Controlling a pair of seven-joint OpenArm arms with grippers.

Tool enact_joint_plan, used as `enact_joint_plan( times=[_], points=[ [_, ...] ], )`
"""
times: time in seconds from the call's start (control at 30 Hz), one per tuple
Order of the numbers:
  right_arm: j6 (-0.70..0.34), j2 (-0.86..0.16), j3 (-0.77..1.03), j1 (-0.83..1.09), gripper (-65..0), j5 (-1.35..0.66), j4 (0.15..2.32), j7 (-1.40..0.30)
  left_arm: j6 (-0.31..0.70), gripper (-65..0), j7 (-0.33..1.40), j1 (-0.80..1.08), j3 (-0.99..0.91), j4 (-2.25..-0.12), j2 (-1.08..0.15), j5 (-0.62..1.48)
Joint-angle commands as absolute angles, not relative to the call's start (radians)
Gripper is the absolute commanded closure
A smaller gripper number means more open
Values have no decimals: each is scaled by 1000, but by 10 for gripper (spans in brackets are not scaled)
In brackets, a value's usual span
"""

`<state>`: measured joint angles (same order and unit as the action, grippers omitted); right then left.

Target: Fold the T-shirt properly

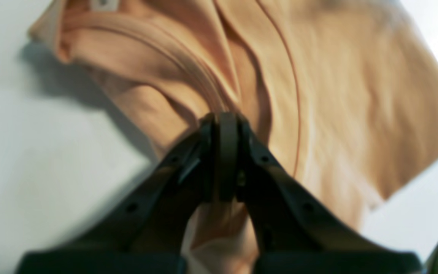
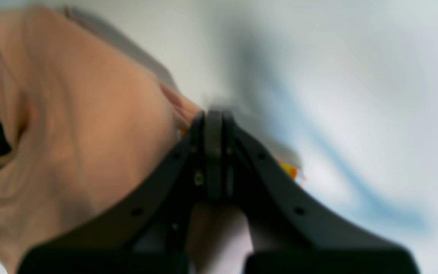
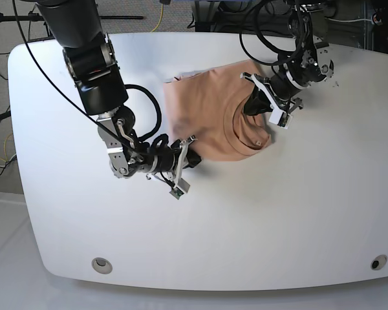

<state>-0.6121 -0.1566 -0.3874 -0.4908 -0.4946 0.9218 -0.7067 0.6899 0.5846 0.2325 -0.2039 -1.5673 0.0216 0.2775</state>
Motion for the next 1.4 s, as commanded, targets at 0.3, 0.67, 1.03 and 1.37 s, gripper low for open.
enact_joint_plan(
  times=[0.3,0.67,1.03,1.37],
  points=[
    [-618,-248,-381,-400,0,-490,1069,-717,694,0,496,111,-203,-1440,-13,294],
    [-616,-272,-380,-272,0,-492,1191,-722,694,0,444,-7,-203,-1296,-15,294],
    [-616,-274,-380,-186,0,-487,1196,-719,694,0,374,-120,-200,-1159,8,294],
    [-616,-320,-380,-139,0,-490,1199,-716,694,0,328,-180,-197,-1063,22,294]
  ],
)
